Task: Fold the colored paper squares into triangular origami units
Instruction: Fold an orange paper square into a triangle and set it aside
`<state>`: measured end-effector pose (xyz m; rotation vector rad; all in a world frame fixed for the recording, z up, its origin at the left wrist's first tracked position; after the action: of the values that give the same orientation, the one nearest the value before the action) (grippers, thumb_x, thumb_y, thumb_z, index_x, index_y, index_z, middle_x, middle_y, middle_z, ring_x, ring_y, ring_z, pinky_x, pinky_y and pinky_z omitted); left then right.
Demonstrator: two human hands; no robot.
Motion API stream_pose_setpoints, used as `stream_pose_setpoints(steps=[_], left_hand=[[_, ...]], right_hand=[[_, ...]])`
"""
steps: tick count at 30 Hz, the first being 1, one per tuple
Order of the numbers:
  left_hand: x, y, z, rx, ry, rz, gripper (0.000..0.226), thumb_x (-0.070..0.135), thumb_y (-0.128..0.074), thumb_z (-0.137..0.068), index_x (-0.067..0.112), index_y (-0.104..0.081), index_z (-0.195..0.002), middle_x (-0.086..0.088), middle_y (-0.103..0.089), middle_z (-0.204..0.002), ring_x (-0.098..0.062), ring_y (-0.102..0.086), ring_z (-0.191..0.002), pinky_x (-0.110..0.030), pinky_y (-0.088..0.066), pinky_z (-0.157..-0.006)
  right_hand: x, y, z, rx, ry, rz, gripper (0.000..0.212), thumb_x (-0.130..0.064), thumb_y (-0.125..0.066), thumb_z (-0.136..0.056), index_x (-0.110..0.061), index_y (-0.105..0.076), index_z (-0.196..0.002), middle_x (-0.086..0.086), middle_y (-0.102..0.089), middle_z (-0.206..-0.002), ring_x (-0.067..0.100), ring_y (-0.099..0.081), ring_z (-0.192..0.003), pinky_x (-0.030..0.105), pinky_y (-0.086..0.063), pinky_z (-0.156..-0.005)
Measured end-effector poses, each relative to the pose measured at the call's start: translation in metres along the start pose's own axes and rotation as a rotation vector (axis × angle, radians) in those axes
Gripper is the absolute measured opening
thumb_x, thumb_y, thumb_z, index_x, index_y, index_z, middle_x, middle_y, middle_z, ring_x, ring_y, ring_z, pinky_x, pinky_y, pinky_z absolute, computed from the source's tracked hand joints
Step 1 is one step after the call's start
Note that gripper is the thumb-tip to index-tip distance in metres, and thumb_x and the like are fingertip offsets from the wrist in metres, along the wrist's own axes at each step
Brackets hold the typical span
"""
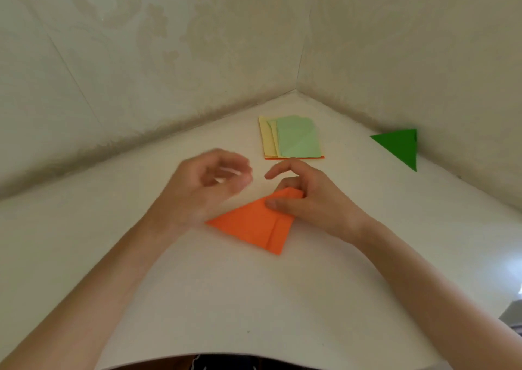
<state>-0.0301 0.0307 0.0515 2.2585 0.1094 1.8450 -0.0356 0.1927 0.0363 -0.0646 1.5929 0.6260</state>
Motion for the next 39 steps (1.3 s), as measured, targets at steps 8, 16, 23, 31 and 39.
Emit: stream_pose_setpoints(steps=[8,16,23,31,39], left_hand=[[-0.016,-0.028,0.003,-0.179,0.14,0.0,0.022,0.007,-0.076,-0.072,0.02,-0.068,-0.087,0.007,-0.068,-0.072,-0.004,-0.063,-0.071,-0.015,-0.05,-0.07],[-0.016,-0.027,0.004,-0.078,0.196,0.107,0.01,0.004,-0.066,-0.084,0.013,-0.066,-0.089,0.002,-0.065,-0.077,-0.012,-0.06,-0.064,-0.017,-0.048,-0.058],[-0.018,-0.023,0.004,0.009,0.188,0.075,0.017,0.006,-0.063,-0.087,0.018,-0.067,-0.076,0.012,-0.062,-0.064,-0.002,-0.058,-0.058,-0.015,-0.047,-0.057],[-0.014,-0.025,0.007,-0.006,0.168,0.077,0.013,0.012,-0.062,-0.088,0.017,-0.068,-0.077,0.008,-0.062,-0.07,-0.005,-0.056,-0.066,-0.016,-0.043,-0.061],[-0.008,-0.023,0.006,-0.012,0.083,0.068,0.012,0.011,-0.064,-0.087,0.016,-0.068,-0.077,0.01,-0.063,-0.07,-0.001,-0.056,-0.067,-0.012,-0.042,-0.061]], right_hand=[[0.004,0.002,-0.002,0.124,-0.012,-0.172,0.048,-0.005,-0.069,-0.082,-0.024,-0.047,-0.12,0.0,-0.062,-0.068,0.014,-0.057,-0.068,0.028,-0.048,-0.063],[0.011,0.004,-0.003,0.241,-0.058,-0.279,0.015,-0.002,-0.068,-0.082,-0.015,-0.061,-0.087,0.01,-0.068,-0.075,0.019,-0.062,-0.068,0.032,-0.049,-0.065],[0.002,0.003,0.001,0.254,0.023,-0.182,0.009,-0.015,-0.054,-0.094,-0.014,-0.06,-0.088,0.023,-0.067,-0.081,0.017,-0.059,-0.068,0.03,-0.044,-0.064],[0.012,-0.005,-0.002,0.035,-0.135,-0.59,0.006,-0.012,-0.058,-0.087,-0.007,-0.061,-0.087,0.004,-0.067,-0.079,0.016,-0.062,-0.07,0.025,-0.05,-0.066],[0.01,-0.01,-0.002,-0.021,-0.161,-0.577,0.027,-0.032,-0.057,-0.08,-0.007,-0.064,-0.088,0.007,-0.067,-0.08,0.016,-0.062,-0.072,0.027,-0.052,-0.068]])
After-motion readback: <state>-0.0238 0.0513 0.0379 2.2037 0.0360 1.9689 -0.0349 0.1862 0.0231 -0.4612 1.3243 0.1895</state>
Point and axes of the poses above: each hand's wrist, its own z-axis away from the middle knuckle, its own y-axis out of the back of the hand, x = y × z, the point moved 7 cm from there along -z, towards the middle knuckle
